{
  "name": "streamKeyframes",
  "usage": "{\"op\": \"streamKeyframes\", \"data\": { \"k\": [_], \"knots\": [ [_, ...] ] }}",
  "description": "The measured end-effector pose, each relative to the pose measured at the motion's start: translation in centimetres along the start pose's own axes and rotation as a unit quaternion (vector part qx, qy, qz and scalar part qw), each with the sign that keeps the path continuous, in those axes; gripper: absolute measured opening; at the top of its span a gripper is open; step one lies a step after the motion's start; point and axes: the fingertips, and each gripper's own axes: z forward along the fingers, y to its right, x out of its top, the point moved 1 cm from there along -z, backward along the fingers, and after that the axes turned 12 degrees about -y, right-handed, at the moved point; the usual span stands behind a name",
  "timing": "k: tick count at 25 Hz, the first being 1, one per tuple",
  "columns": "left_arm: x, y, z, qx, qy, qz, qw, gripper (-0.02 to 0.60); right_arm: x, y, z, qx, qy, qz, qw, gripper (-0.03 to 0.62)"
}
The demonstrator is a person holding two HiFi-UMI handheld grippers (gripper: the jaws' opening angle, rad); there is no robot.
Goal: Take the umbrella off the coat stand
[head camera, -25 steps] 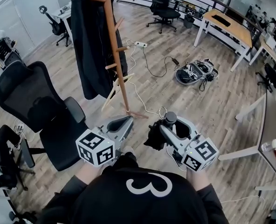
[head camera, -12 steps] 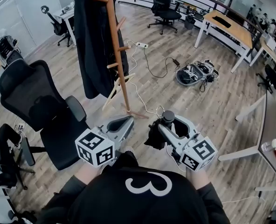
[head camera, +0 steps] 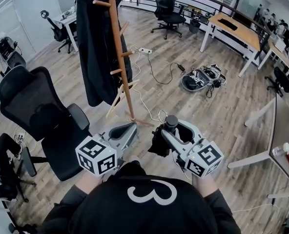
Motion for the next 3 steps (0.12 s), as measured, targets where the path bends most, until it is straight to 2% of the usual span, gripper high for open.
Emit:
{"op": "streamKeyframes", "data": {
  "k": [3],
  "knots": [
    [-0.17,0.27,-0.18,-0.002,-0.003,0.000,1.0000,0.017,0.04,-0.28,-0.24,0.000,0.001,0.003,1.000,0.202]
  ]
}}
